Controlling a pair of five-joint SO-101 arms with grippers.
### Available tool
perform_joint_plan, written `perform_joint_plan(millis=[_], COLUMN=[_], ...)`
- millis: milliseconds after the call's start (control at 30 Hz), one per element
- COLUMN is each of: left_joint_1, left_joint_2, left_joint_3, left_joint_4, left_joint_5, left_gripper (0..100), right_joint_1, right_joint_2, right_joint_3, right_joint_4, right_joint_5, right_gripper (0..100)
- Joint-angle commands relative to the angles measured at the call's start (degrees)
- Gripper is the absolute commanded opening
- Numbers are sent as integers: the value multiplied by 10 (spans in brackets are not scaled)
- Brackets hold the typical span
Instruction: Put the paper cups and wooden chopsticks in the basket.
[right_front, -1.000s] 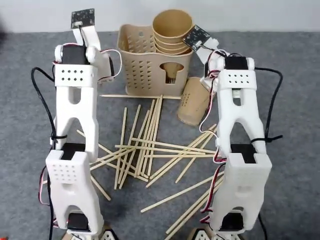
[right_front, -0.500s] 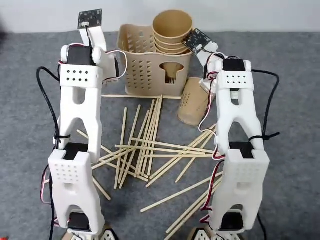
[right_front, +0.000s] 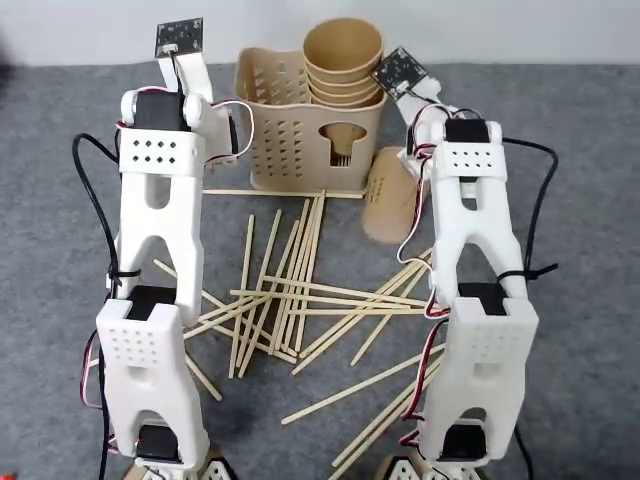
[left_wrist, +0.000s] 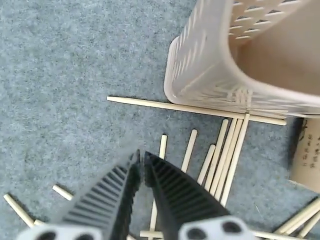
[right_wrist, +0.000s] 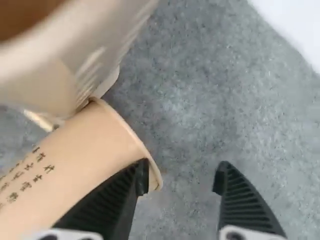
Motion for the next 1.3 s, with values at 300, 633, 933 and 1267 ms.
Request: perform_joint_plan(millis=[300, 633, 933, 1267], left_joint_1=[4, 4, 10, 11], left_joint_2=[-22, -22, -22, -27], left_joint_3=[-1, -1, -1, -1], left_joint_4=[11, 11, 11, 11], left_joint_5=[-4, -4, -4, -4], left_gripper=[15, 15, 15, 15], right_joint_1=[0, 84, 90, 96], right_joint_2=[-140, -138, -68, 73], right_joint_3=[-27, -26, -27, -27], right_joint_4=[159, 118, -112, -310], right_joint_5=[-7, 100, -43, -70], right_gripper=[189, 305, 361, 292])
